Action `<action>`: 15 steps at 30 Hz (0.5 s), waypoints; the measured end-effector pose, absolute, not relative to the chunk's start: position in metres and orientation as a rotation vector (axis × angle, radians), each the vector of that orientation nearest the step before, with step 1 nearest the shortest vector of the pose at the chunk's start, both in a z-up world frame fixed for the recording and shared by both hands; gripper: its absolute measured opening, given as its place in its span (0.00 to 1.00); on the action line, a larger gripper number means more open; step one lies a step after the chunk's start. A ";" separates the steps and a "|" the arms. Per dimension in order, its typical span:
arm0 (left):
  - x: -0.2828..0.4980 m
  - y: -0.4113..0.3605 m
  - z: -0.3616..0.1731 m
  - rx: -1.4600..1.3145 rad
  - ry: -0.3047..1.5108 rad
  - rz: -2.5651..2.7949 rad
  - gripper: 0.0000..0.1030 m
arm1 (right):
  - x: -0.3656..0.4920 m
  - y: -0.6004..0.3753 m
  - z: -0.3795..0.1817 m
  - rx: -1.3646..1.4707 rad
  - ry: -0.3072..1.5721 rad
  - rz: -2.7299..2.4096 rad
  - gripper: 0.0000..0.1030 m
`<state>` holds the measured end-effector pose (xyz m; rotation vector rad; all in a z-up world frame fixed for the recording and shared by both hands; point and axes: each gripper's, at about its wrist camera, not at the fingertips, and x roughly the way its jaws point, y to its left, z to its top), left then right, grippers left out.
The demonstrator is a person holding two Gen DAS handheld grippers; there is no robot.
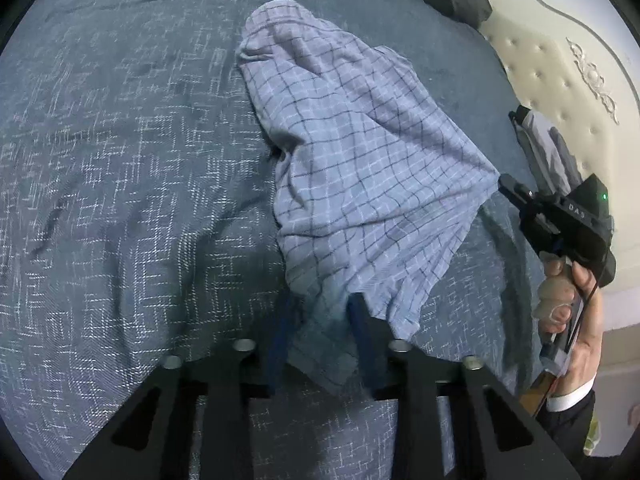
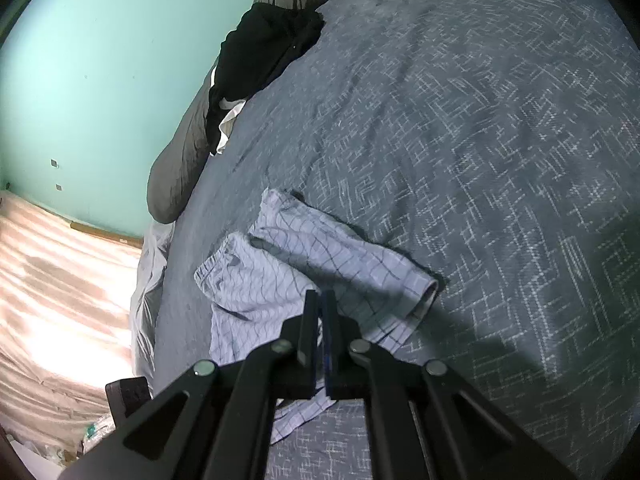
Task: Fold clothes
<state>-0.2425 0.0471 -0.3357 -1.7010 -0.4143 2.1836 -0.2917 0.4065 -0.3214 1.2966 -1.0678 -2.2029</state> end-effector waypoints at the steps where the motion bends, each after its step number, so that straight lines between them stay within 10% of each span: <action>1: -0.242 0.048 -0.335 -1.699 -0.416 2.182 0.23 | -0.292 0.407 -0.321 1.296 -1.069 -2.203 0.02; 15: -0.241 0.045 -0.317 -1.631 -0.382 2.155 0.08 | -0.293 0.426 -0.315 1.255 -1.116 -2.239 0.02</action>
